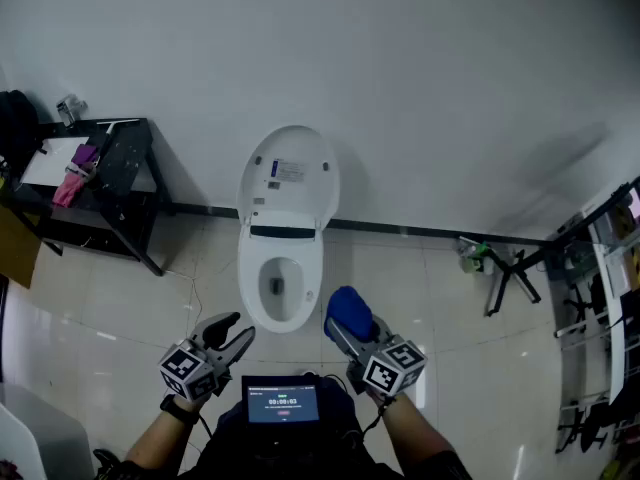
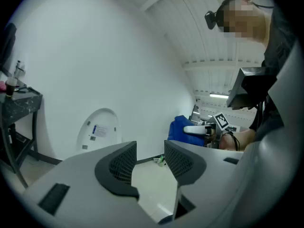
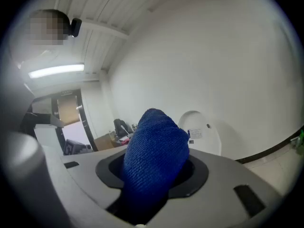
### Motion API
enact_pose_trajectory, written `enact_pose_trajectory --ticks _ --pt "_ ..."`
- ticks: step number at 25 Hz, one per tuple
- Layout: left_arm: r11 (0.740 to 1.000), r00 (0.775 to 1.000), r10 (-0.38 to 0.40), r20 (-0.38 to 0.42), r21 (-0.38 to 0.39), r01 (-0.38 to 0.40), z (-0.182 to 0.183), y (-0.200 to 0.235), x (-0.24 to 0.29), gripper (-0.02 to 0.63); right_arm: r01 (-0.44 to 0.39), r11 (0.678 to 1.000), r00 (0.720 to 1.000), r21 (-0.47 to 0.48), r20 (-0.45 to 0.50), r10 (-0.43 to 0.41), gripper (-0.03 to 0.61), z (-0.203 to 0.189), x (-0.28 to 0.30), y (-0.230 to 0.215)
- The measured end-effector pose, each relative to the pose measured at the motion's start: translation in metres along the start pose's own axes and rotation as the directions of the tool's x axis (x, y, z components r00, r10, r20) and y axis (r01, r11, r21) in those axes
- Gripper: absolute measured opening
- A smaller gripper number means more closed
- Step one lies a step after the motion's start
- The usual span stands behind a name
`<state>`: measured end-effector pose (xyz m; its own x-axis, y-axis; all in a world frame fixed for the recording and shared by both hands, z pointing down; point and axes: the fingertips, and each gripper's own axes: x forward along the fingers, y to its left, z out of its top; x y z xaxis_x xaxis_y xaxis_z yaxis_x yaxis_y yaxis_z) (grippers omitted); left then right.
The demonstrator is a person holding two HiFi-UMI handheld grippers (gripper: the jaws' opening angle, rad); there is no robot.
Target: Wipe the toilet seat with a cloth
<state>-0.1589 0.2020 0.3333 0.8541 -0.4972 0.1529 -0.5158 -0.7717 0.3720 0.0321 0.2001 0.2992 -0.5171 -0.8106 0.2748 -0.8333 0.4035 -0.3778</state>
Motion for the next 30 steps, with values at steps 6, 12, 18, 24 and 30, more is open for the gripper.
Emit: enact_pose_trajectory --ticks 6,12,18,24,30 --pt "0.999 0.997 0.039 -0.061 0.014 -0.038 -0.02 0.042 0.046 0.178 -0.018 0.995 0.992 -0.096 -0.128 0.006 0.212 -0.024 0.073 -0.072" --pt "0.992 0.98 0.127 -0.15 -0.009 -0.13 -0.038 0.101 0.114 0.201 -0.098 0.965 0.952 -0.244 -0.307 0.019 0.212 -0.055 0.17 -0.168" --pt "0.987 0.958 0.148 -0.244 -0.022 -0.158 -0.071 0.18 0.204 0.23 -0.24 0.889 0.865 -0.389 -0.501 0.014 0.212 -0.097 0.279 -0.269" --pt "0.98 0.941 0.179 -0.288 -0.038 -0.198 -0.11 0.229 0.274 0.24 -0.446 0.727 0.73 -0.523 -0.682 -0.043 0.212 -0.201 0.364 -0.358" --pt "0.964 0.934 0.197 -0.299 -0.114 -0.24 -0.167 0.253 0.31 0.242 -0.692 0.454 0.567 -0.561 -0.812 -0.139 0.212 -0.323 0.414 -0.417"
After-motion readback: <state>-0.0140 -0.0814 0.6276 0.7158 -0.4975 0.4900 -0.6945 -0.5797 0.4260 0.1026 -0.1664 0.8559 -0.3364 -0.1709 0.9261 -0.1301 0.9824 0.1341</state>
